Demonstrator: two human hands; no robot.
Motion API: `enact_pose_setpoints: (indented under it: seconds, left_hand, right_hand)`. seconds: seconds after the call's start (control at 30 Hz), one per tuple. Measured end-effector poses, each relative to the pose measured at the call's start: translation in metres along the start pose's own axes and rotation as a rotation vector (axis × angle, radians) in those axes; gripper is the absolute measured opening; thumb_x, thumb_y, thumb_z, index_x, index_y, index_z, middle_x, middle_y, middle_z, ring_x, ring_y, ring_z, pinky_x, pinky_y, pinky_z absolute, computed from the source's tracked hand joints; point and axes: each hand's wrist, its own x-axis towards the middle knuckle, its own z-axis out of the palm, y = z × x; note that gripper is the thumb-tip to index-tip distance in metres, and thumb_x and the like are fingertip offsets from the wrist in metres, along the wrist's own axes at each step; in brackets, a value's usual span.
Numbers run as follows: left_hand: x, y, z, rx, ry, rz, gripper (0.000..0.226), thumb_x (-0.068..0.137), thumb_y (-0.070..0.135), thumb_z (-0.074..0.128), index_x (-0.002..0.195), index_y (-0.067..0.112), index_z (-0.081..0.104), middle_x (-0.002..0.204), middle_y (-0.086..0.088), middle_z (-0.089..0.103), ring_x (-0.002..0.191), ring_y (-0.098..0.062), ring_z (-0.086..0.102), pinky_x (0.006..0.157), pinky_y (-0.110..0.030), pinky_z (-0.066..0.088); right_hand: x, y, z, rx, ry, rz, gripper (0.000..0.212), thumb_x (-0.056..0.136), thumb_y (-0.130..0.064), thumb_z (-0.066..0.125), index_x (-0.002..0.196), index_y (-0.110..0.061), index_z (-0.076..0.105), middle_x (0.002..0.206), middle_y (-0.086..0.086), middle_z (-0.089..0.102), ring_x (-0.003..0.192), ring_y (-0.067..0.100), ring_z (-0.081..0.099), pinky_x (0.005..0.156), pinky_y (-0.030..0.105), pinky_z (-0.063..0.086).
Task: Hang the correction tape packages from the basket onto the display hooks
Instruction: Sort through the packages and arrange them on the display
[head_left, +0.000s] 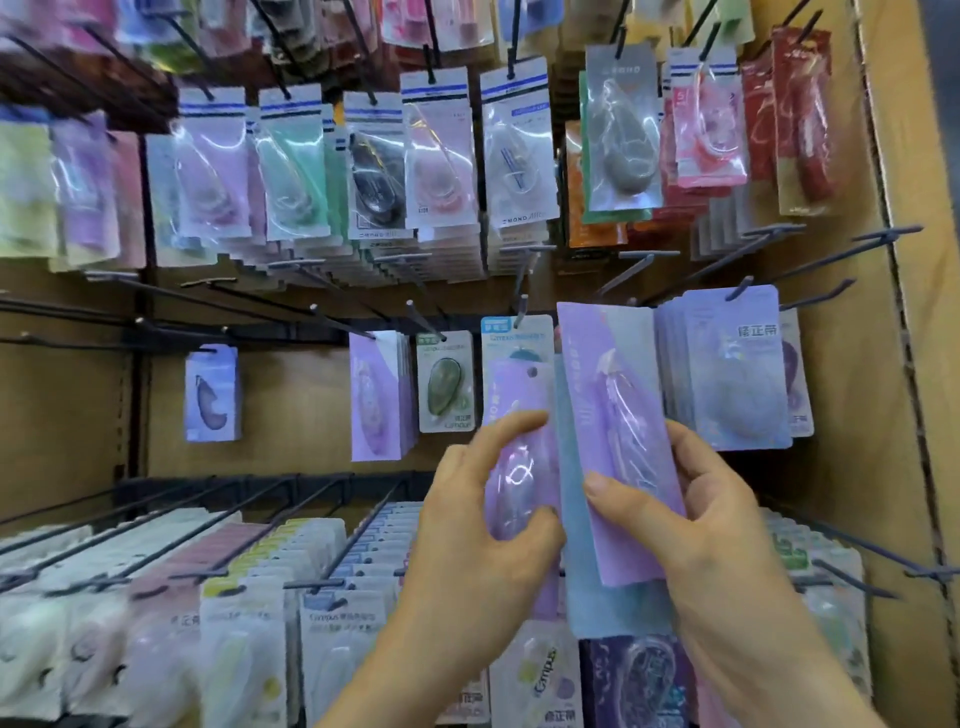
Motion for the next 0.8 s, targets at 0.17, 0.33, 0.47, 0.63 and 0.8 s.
enact_pose_setpoints:
  seconds: [0.17, 0.33, 0.47, 0.63, 0.8]
  left_hand:
    - [0.009, -0.025, -0.048, 0.052, 0.099, -0.063, 0.068, 0.078, 0.033, 0.052, 0.141, 0.047, 0.030, 0.148, 0.010, 0.044, 0.136, -0.008, 0.043, 0.115, -0.040, 0.035]
    - [0.021, -0.044, -0.089, 0.146, 0.175, -0.045, 0.076, 0.074, 0.044, 0.047, 0.148, 0.028, 0.038, 0.139, 0.006, 0.053, 0.130, -0.009, 0.050, 0.112, -0.039, 0.038]
    - [0.034, -0.049, -0.118, 0.216, 0.268, 0.008, 0.075, 0.079, 0.038, 0.050, 0.151, 0.024, 0.034, 0.133, 0.012, 0.049, 0.121, 0.007, 0.047, 0.103, -0.015, 0.036]
    - [0.051, -0.062, -0.138, 0.260, 0.255, 0.003, 0.073, 0.083, 0.032, 0.051, 0.152, 0.023, 0.031, 0.130, 0.010, 0.049, 0.114, 0.008, 0.048, 0.098, -0.008, 0.034]
    - [0.059, -0.067, -0.144, 0.332, 0.193, 0.019, 0.071, 0.093, 0.021, 0.061, 0.154, 0.029, 0.025, 0.122, 0.010, 0.046, 0.096, 0.009, 0.047, 0.083, 0.002, 0.033]
  right_hand:
    - [0.009, 0.011, 0.037, 0.025, -0.056, 0.006, 0.049, 0.061, -0.015, 0.080, 0.108, -0.019, 0.065, 0.101, 0.005, 0.076, 0.093, 0.027, 0.073, 0.080, 0.040, 0.061]
    - [0.014, 0.030, 0.083, 0.037, -0.166, 0.041, 0.059, 0.060, -0.006, 0.080, 0.115, -0.020, 0.061, 0.105, 0.002, 0.075, 0.093, 0.019, 0.073, 0.072, 0.027, 0.059]
    - [0.020, 0.044, 0.113, 0.070, -0.161, 0.068, 0.059, 0.058, -0.008, 0.079, 0.113, -0.023, 0.063, 0.103, 0.001, 0.075, 0.091, 0.018, 0.073, 0.069, 0.024, 0.057]
    - [0.028, 0.051, 0.135, 0.064, -0.140, 0.082, 0.061, 0.057, -0.011, 0.080, 0.114, -0.025, 0.063, 0.106, 0.001, 0.075, 0.096, 0.021, 0.072, 0.077, 0.032, 0.058]
    - [0.033, 0.054, 0.144, 0.048, -0.117, 0.115, 0.063, 0.059, -0.014, 0.081, 0.118, -0.027, 0.063, 0.110, 0.001, 0.074, 0.102, 0.024, 0.071, 0.086, 0.042, 0.058]
